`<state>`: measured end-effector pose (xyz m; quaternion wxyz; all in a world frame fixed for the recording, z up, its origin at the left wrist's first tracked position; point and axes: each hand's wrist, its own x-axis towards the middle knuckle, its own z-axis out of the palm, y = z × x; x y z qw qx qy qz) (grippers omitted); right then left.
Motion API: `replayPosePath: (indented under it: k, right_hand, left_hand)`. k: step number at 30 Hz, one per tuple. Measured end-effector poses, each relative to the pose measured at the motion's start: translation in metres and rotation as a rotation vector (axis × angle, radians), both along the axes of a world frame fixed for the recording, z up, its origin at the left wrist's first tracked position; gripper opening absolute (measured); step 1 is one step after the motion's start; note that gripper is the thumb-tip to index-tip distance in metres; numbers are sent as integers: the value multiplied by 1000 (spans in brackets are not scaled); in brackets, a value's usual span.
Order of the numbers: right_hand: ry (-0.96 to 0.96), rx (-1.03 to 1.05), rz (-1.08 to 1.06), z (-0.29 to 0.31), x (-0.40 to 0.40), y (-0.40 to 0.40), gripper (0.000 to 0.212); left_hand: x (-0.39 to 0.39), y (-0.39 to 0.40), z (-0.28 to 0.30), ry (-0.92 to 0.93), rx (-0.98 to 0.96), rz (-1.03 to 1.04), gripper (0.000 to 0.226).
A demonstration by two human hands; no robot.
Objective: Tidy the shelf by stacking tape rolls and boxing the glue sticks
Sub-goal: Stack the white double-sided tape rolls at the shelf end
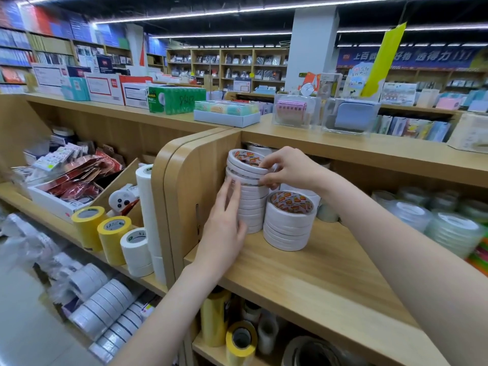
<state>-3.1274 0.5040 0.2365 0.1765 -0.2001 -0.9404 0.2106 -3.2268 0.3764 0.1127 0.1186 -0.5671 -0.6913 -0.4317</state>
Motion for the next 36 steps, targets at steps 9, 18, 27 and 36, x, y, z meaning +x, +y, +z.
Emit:
replayPosePath:
  k: [9, 18, 27, 36]
  right_hand:
    - [-13, 51, -75, 23, 58, -9, 8]
    - [-89, 126, -187, -34, 84, -1, 31]
    - [10, 81, -184, -42, 83, 2, 19]
    - [-4, 202, -62, -13, 30, 9, 27]
  left_hand:
    - [-4, -3, -3, -86, 30, -2, 69]
    - [10, 16, -10, -143, 26, 9, 84]
    - [9, 19, -13, -138, 76, 6, 85]
    - [9, 16, -12, -155, 58, -12, 83]
